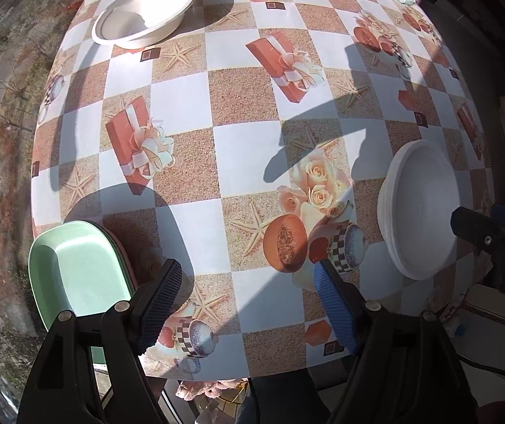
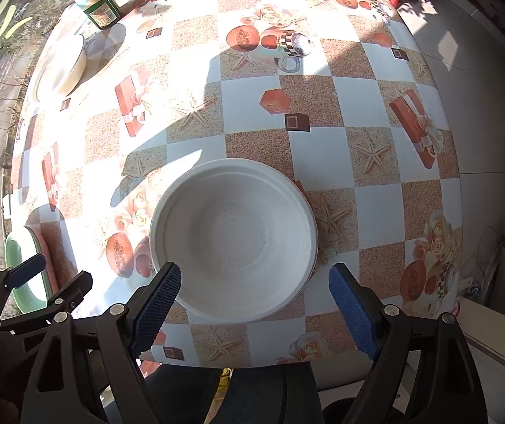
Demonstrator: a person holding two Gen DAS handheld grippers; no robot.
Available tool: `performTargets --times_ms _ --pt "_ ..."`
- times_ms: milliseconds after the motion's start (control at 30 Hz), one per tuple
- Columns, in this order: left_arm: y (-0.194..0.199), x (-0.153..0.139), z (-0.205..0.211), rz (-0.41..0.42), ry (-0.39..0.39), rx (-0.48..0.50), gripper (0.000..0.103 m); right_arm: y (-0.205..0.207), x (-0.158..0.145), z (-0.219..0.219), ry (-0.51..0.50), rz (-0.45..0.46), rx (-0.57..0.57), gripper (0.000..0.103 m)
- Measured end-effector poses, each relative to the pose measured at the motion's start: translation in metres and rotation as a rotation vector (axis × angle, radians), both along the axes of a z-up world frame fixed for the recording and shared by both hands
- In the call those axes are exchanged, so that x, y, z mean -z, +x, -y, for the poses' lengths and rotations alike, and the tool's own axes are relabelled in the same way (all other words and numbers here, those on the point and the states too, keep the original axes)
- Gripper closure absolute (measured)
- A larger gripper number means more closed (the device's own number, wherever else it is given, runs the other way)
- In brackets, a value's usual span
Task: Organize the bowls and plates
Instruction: 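Reach the right gripper to the white bowl beside the bottle, grasp rim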
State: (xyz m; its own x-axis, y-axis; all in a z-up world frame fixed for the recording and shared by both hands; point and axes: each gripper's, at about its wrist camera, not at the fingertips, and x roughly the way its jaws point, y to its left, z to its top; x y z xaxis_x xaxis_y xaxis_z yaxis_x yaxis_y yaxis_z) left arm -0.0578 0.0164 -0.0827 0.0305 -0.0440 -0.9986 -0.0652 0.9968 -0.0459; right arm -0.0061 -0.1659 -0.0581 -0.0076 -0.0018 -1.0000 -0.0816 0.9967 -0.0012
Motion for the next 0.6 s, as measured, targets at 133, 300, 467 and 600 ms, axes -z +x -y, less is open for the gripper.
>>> performTargets --times_ms 133,300,467,600 --pt "0.000 -0.010 -0.011 0.027 -0.015 -0.035 0.023 0.004 -0.005 -0.010 0.010 0.010 -0.027 0.016" --pt "0.008 -0.025 -0.028 0.063 -0.033 -0.096 0.023 0.015 -0.013 -0.028 0.026 0.022 -0.049 0.016" --pt "0.033 -0.040 -0.044 0.107 -0.039 -0.177 0.023 0.040 -0.028 -0.054 0.043 0.054 -0.075 0.016" --pt "0.058 -0.052 -0.058 0.144 -0.026 -0.250 0.023 0.066 -0.036 -0.071 0.083 0.066 -0.085 0.016"
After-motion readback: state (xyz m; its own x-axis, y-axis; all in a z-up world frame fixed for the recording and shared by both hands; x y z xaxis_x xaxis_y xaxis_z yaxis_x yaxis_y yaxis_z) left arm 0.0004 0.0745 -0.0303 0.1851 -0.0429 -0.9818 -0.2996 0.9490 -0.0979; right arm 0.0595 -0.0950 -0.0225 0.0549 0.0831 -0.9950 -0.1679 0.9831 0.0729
